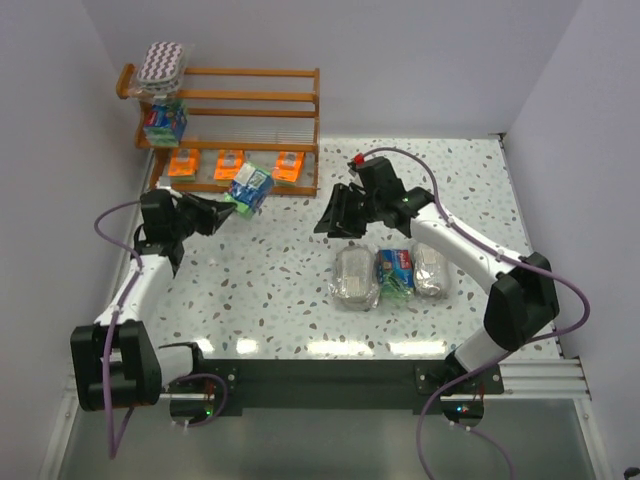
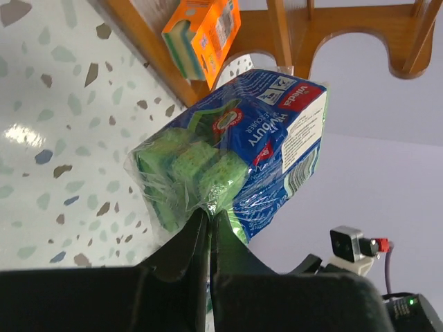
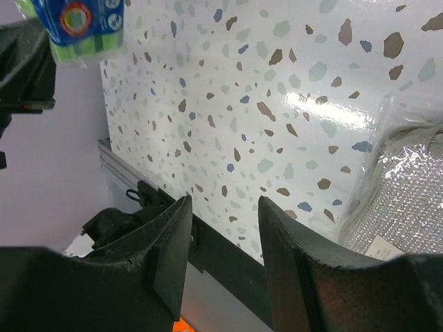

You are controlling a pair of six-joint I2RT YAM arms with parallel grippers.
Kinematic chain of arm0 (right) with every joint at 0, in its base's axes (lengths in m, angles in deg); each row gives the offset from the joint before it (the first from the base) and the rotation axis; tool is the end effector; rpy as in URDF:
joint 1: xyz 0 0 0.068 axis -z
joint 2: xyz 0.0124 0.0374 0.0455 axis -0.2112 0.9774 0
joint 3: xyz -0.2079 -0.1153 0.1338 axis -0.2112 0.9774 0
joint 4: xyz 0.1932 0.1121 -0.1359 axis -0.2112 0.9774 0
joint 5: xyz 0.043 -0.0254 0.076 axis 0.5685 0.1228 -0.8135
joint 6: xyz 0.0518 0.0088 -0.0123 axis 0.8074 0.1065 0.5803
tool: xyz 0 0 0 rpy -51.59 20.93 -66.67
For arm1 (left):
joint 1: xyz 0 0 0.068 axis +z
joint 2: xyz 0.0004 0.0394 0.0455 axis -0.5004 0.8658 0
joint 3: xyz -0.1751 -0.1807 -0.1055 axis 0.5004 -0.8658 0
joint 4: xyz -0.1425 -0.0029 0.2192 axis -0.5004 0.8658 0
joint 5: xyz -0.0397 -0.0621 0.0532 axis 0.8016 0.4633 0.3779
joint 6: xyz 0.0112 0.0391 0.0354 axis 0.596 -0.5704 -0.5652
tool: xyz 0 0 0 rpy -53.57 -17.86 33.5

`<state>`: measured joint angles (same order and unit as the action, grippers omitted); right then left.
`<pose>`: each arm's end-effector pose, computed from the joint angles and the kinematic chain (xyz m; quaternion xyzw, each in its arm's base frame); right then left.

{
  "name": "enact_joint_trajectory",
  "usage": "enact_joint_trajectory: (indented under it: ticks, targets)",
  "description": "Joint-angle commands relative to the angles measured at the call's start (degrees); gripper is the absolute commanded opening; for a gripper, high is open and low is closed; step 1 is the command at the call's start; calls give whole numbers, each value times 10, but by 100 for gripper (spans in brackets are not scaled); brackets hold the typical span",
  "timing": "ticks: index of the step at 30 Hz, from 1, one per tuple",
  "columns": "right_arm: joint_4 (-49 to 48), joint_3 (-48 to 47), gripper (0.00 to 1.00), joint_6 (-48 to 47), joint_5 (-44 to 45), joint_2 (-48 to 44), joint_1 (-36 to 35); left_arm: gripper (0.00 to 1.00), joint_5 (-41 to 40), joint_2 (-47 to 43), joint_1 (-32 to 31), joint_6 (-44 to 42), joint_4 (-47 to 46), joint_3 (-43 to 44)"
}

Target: Place and organize the cleaning sponges onto the shelf

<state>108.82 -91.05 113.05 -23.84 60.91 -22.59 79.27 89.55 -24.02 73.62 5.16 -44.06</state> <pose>0.2860 0.2136 0.2931 0.0222 0.9059 0.3760 0.1938 0.2524 0.0104 0.2466 -0.4015 0.7337 -0.4334 0.3357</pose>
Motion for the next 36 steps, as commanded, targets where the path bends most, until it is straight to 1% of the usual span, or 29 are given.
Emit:
enact_joint_trajectory:
  ticks: [1,3,6,11,12,14,15,16,18,21,23,32,34,36]
  targets:
    - [26,-26,47,-28,13,-31,2,0,10,42,3,69,-90,55]
    - [30,-24,47,-32,17,-37,5,0,6,70,4,65,-93,87]
    - [30,-11,47,-34,20,-51,10,0,-16,114,9,49,-63,182]
    - [32,-3,47,-38,30,-71,16,0,-28,184,20,53,-54,267]
    - [33,1,47,-38,29,-72,17,0,-34,195,21,49,-47,300]
    - [32,4,47,-37,28,-78,22,0,-40,233,24,40,-8,336]
    - [32,7,47,-36,28,-80,22,0,-37,247,29,37,1,369]
    - [31,9,47,-36,28,-82,24,0,-26,260,32,37,30,384]
    - [30,11,47,-37,31,-87,28,0,-19,298,37,35,42,413]
    - [32,11,47,-37,31,-88,31,0,-12,311,40,37,55,435]
    - [33,11,47,-39,31,-88,32,0,2,309,40,34,43,435]
    - [29,12,47,-39,26,-78,33,0,51,251,40,6,39,372]
    - [25,10,47,-38,23,-75,34,0,43,251,42,-2,55,367]
    - [26,6,47,-38,21,-71,34,0,56,261,43,-2,56,369]
